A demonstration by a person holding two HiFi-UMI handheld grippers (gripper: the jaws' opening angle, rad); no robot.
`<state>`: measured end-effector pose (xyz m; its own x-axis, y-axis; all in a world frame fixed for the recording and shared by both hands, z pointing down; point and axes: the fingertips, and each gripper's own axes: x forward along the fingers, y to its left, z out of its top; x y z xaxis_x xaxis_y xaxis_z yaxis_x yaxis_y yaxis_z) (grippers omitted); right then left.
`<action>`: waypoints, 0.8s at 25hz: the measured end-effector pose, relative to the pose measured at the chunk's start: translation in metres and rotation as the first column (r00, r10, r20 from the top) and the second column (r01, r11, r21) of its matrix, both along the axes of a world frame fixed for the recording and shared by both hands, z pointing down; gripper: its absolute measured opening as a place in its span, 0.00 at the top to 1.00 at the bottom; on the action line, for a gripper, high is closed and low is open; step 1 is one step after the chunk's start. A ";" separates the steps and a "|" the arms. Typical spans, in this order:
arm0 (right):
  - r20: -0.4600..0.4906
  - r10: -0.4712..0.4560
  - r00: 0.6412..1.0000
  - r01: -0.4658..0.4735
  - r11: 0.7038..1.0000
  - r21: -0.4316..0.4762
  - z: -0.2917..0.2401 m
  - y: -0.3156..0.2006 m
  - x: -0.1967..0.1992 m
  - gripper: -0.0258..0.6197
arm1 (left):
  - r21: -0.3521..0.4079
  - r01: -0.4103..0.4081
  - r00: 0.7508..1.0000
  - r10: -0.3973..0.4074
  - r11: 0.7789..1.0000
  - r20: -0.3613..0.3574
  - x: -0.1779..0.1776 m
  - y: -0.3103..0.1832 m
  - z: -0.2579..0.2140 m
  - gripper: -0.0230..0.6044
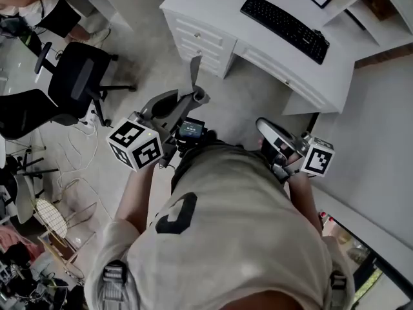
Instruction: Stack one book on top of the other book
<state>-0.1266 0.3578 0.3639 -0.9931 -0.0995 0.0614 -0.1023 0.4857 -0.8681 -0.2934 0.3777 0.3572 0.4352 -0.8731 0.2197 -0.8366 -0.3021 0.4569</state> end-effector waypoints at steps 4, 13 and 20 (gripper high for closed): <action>0.033 0.030 0.999 -0.031 1.000 0.007 -0.005 0.004 -0.006 0.95 | -0.021 -0.102 0.992 0.103 0.995 0.068 0.019 0.007 0.015 0.91; -0.010 0.068 0.998 -0.069 0.995 -0.068 0.008 0.009 -0.019 0.95 | -0.044 -0.234 0.952 0.238 0.971 0.190 0.046 0.005 0.033 0.91; -0.010 0.100 0.995 -0.100 0.984 -0.151 0.018 -0.005 -0.019 0.95 | -0.067 -0.241 0.958 0.248 0.968 0.142 0.048 -0.014 0.040 0.91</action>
<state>-0.1453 0.3526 0.3824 -0.9786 -0.1874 0.0855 -0.1458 0.3366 -0.9303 -0.2451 0.3633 0.3973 0.5935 -0.7309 0.3369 -0.7993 -0.4864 0.3528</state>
